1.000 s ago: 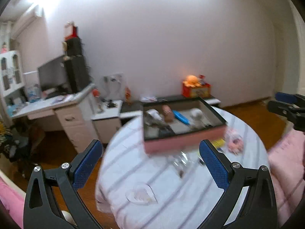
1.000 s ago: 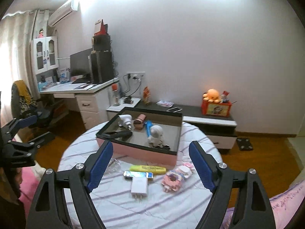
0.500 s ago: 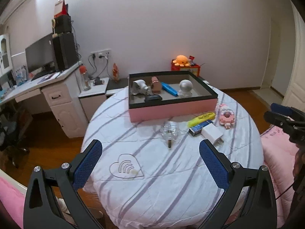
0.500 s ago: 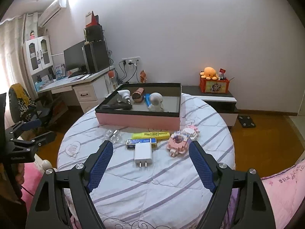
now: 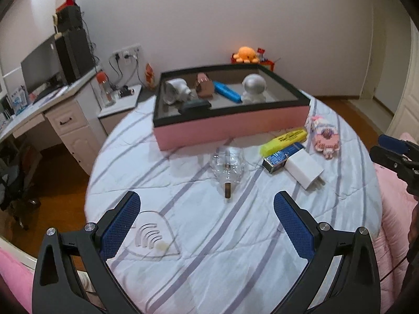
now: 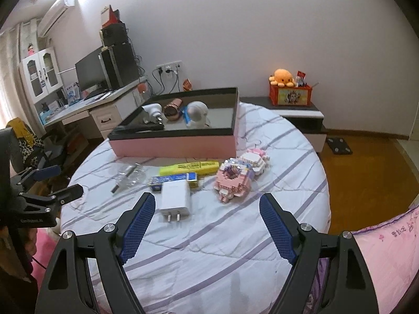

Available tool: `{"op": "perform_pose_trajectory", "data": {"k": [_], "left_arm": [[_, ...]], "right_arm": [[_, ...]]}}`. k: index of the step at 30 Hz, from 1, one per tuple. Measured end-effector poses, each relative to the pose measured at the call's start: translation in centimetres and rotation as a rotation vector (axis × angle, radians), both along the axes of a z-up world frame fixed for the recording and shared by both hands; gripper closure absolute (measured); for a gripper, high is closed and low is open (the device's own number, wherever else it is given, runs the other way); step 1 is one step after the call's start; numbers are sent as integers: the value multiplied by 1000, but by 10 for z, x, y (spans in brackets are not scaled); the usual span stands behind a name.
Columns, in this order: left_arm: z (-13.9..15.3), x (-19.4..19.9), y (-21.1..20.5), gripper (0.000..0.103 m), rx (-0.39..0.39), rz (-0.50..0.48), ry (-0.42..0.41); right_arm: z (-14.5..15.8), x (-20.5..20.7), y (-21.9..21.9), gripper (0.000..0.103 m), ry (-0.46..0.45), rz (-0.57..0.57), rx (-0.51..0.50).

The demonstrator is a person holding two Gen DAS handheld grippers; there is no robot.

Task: Organize rigid objects
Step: 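Lift both open tools out of the box back over the bed, then grasp the clear glass bottle with the left tool while the right tool grasps the pink block figure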

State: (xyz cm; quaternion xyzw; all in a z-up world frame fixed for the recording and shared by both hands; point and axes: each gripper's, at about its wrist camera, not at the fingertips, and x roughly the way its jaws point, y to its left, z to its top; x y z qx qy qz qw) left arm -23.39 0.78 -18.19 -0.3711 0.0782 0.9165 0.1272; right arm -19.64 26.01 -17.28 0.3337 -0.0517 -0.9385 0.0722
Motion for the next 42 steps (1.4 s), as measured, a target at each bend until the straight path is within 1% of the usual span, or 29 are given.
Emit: {"op": "perform_pose_trajectory", "data": {"k": [2, 5, 8, 10, 12, 13, 15, 20, 22, 25, 26, 30, 36, 42], "left_arm": [[-8, -8, 4, 0, 9, -13, -5], [-21, -25, 13, 0, 9, -21, -41], [-31, -40, 23, 1, -12, -26, -69], [-36, -47, 28, 2, -14, -43, -70], [-40, -55, 32, 11, -26, -45, -83], [-42, -60, 34, 13, -29, -45, -93], [-47, -70, 36, 24, -29, -39, -116], [-53, -89, 43, 26, -31, -37, -153], [-56, -93, 47, 30, -38, -51, -164], [-57, -94, 50, 41, -38, -65, -162], [-57, -94, 50, 51, -38, -74, -159], [-57, -86, 49, 52, -50, -88, -138], [-55, -70, 40, 52, -65, -89, -135], [-56, -63, 33, 52, -57, -89, -134]], "right_arm": [[-5, -6, 4, 20, -14, 0, -5], [-13, -15, 9, 20, -33, -2, -16], [-20, -23, 16, 20, -52, -10, -23], [-26, -29, 20, 20, -65, -14, -28], [-30, -34, 24, 20, -77, -21, -30], [-32, -37, 26, 20, -82, -23, -34], [-36, -42, 29, 20, -92, -31, -37], [-41, -52, 32, 20, -108, -30, -35], [-41, -55, 32, 20, -112, -30, -35], [-43, -58, 31, 20, -120, -30, -34], [-44, -59, 31, 20, -122, -31, -34], [-48, -62, 30, 20, -134, -29, -38], [-51, -63, 31, 20, -139, -39, -38], [-53, -72, 31, 20, -138, -61, -26]]}}
